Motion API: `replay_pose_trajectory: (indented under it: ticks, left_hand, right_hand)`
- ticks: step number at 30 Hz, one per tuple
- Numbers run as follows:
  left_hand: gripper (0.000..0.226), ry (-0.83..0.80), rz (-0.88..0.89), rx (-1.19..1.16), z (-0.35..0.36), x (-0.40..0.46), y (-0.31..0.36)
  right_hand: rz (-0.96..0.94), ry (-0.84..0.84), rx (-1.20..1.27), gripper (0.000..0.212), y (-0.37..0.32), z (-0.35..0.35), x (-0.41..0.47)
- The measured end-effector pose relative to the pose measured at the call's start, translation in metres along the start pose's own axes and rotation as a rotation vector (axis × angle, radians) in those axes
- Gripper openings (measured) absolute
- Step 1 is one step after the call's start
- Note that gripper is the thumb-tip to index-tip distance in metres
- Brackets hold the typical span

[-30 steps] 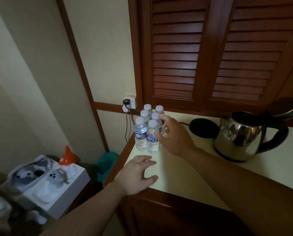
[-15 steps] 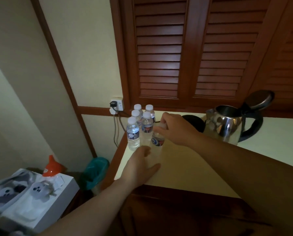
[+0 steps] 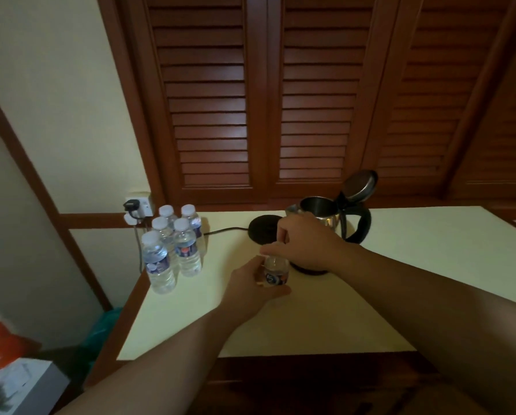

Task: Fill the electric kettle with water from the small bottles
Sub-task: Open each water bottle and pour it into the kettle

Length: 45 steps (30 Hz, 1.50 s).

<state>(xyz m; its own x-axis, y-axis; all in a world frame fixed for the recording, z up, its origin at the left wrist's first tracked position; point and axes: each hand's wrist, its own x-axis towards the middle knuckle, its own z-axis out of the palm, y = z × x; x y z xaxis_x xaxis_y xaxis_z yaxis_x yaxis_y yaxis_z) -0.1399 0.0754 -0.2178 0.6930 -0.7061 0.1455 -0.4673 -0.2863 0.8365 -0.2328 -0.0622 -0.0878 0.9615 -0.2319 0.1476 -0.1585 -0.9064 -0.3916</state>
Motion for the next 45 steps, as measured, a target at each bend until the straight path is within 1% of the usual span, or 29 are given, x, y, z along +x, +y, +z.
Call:
replay_pose_trajectory:
  ticks: [1, 3, 6, 8, 11, 13, 15, 16, 19, 22, 25, 28, 32, 35, 37, 38, 40, 42, 45]
  left_hand:
    - [0.066, -0.004, 0.002, -0.003, 0.003, 0.001, 0.001]
    - [0.065, -0.009, 0.003, -0.003, 0.006, 0.002, 0.002]
    - [0.058, -0.011, -0.007, -0.009, 0.005, 0.004, 0.000]
    - [0.051, -0.012, -0.013, -0.011, 0.005, 0.004, -0.003]
    - [0.050, -0.012, -0.013, -0.022, 0.005, 0.003, -0.005]
    - [0.050, -0.003, -0.008, -0.027, 0.006, 0.002, -0.006]
    - [0.051, 0.002, 0.005, -0.020, 0.006, 0.001, -0.005]
    - [0.053, 0.003, 0.010, -0.019, 0.007, 0.000, -0.005]
    - [0.055, 0.009, 0.011, -0.020, 0.007, 0.000, -0.006]
    - [0.049, 0.008, 0.002, -0.013, 0.006, 0.001, -0.008]
    - [0.045, -0.012, -0.008, -0.032, 0.005, -0.001, -0.006]
    - [0.045, -0.018, -0.008, -0.051, 0.005, -0.001, -0.005]
    - [0.048, -0.034, -0.008, -0.076, 0.006, -0.002, -0.007]
    - [0.054, -0.015, -0.009, -0.109, 0.008, -0.002, -0.010]
    - [0.055, -0.001, -0.021, -0.133, 0.009, -0.002, -0.012]
    - [0.053, 0.003, -0.018, -0.136, 0.010, -0.002, -0.012]
    - [0.049, 0.003, -0.003, -0.120, 0.010, -0.003, -0.009]
    - [0.047, 0.011, 0.006, -0.111, 0.010, -0.002, -0.006]
    - [0.045, 0.036, 0.019, -0.106, 0.008, 0.002, -0.003]
  right_hand:
    - [0.008, -0.004, -0.015, 0.052, 0.003, -0.001, 0.002]
    - [0.006, -0.037, -0.041, 0.050, 0.008, -0.003, 0.006]
    - [-0.035, -0.132, -0.056, 0.034, 0.009, -0.011, 0.008]
    - [-0.112, -0.211, -0.082, 0.023, 0.006, -0.019, 0.007]
    - [-0.205, -0.285, -0.094, 0.028, 0.004, -0.030, 0.008]
    - [-0.191, -0.281, -0.087, 0.037, 0.005, -0.033, 0.008]
    - [-0.127, -0.235, -0.157, 0.048, 0.004, -0.029, 0.007]
    - [-0.094, -0.218, -0.210, 0.049, 0.002, -0.025, 0.006]
    - [-0.060, -0.240, -0.263, 0.040, -0.002, -0.019, 0.008]
    - [-0.126, -0.273, -0.176, 0.026, 0.000, -0.025, 0.008]
    - [-0.176, -0.298, -0.106, 0.030, 0.007, -0.029, 0.007]
    - [-0.180, -0.229, -0.036, 0.030, 0.016, -0.029, 0.008]
    - [-0.067, -0.143, 0.029, 0.036, 0.035, -0.026, -0.002]
    - [0.031, -0.072, 0.071, 0.024, 0.055, -0.010, -0.019]
    - [0.119, -0.078, 0.075, 0.014, 0.074, 0.010, -0.033]
    - [0.158, -0.095, 0.074, 0.013, 0.083, 0.021, -0.040]
    - [0.218, -0.128, 0.056, 0.019, 0.099, 0.046, -0.053]
    - [0.258, -0.147, 0.020, 0.030, 0.108, 0.065, -0.063]
    - [0.256, -0.124, -0.013, 0.049, 0.116, 0.077, -0.070]
